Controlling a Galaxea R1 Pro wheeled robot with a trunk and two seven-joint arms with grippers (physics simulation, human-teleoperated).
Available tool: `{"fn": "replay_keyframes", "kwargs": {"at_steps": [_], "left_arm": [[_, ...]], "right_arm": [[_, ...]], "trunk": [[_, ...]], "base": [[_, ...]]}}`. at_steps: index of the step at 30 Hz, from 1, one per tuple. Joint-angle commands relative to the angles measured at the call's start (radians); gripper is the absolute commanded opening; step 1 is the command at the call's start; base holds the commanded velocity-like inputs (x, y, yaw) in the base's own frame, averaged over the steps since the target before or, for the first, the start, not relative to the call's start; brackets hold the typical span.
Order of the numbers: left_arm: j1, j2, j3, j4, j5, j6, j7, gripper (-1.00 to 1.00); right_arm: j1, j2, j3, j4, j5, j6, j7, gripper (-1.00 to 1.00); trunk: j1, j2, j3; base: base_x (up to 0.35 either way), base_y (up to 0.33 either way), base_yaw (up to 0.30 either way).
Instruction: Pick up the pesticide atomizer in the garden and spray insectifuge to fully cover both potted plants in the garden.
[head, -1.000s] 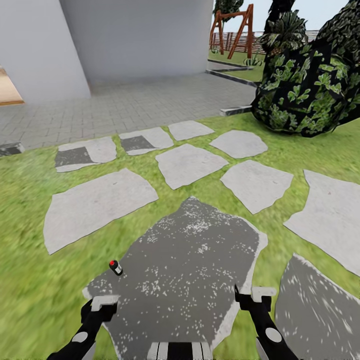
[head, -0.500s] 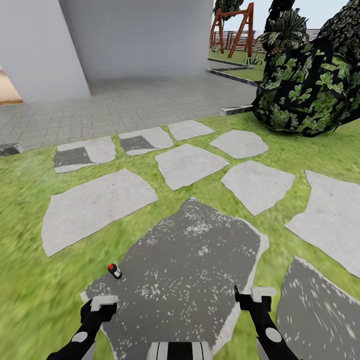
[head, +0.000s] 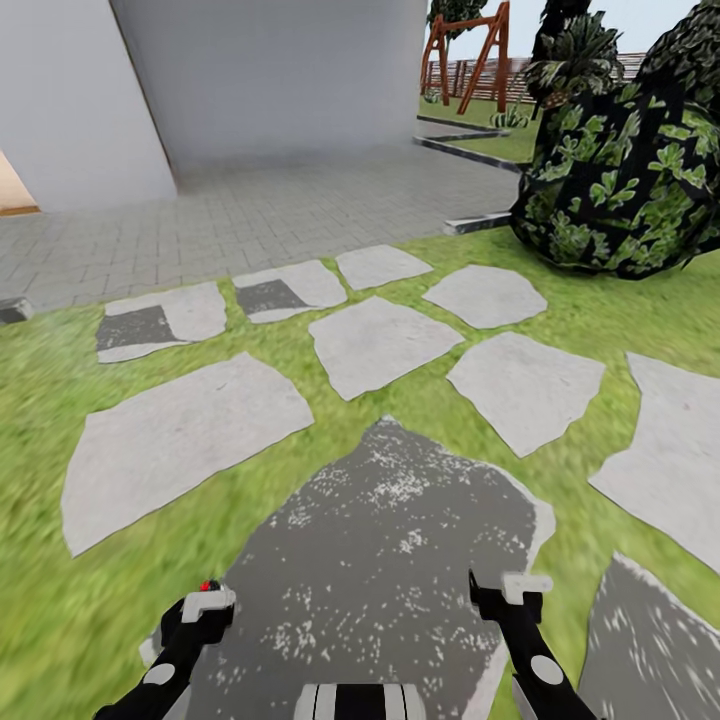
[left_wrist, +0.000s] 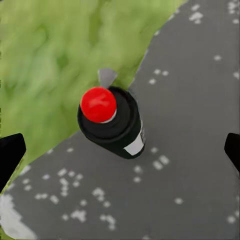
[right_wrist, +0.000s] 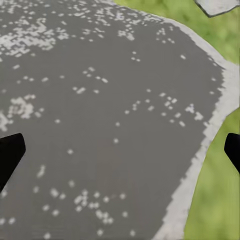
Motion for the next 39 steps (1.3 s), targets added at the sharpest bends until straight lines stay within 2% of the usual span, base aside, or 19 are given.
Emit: {"fn": "replay_keyframes", "kwargs": {"at_steps": [1,32,39], "left_arm": [[-0.001,-0.001,0.006,0.001,-0.008,-0.004,0.001,1.0],[0.001,-0.001,0.005,0.002,-0.009,-0.01,0.001,1.0],[0.015,-0.001,0.007,0.0,-0.009,-0.033,0.001,1.0]], "right_arm": [[0.0,0.0,0.0,0.001,0.003,-0.002,-0.003,1.0],[0.0,0.0,0.0,0.0,0.002,-0.004,-0.003,1.0],[0.0,0.0,0.001,0.002,0.002,-0.004,-0.003,1.0]], "trunk": [[0.0,0.0,-0.001],[0.0,0.0,-0.001],[0.003,-0.002,-0.028]], "base": [[0.247,0.0,0.0],[0.034,0.025,0.0],[0.0,0.0,0.0]]}}
